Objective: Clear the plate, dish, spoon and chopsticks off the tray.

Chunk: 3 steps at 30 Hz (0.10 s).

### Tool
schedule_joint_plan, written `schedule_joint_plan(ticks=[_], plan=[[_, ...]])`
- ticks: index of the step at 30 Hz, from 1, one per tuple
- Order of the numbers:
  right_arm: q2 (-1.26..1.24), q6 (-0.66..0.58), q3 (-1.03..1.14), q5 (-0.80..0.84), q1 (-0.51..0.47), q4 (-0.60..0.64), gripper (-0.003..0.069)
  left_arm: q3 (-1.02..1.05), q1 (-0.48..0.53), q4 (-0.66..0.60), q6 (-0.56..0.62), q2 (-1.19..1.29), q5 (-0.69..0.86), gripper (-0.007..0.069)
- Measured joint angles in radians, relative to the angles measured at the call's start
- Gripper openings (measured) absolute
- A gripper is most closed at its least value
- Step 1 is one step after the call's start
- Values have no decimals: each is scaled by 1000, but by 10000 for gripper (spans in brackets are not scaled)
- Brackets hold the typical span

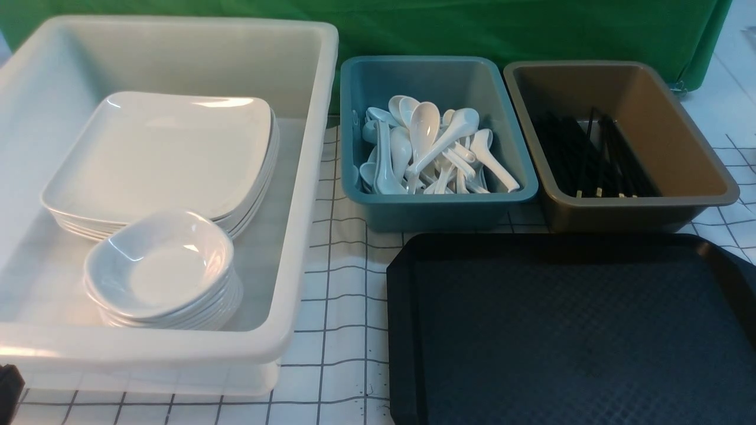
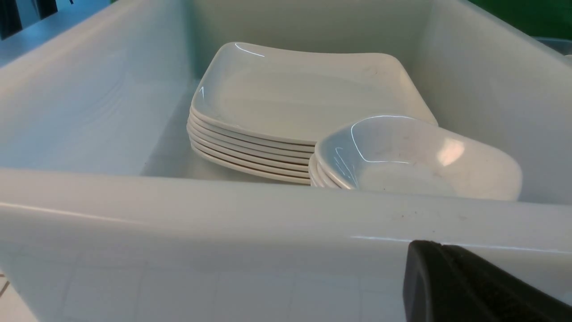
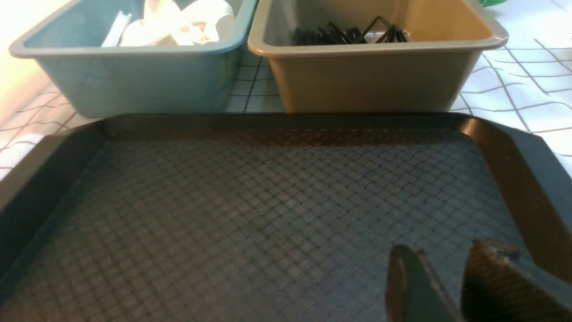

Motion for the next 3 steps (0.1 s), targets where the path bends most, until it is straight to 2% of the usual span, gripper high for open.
schedule_joint_plan(ticks=[3], plan=[[0,0,0,0,0,0,239,0,0,0,0,0,0,5]])
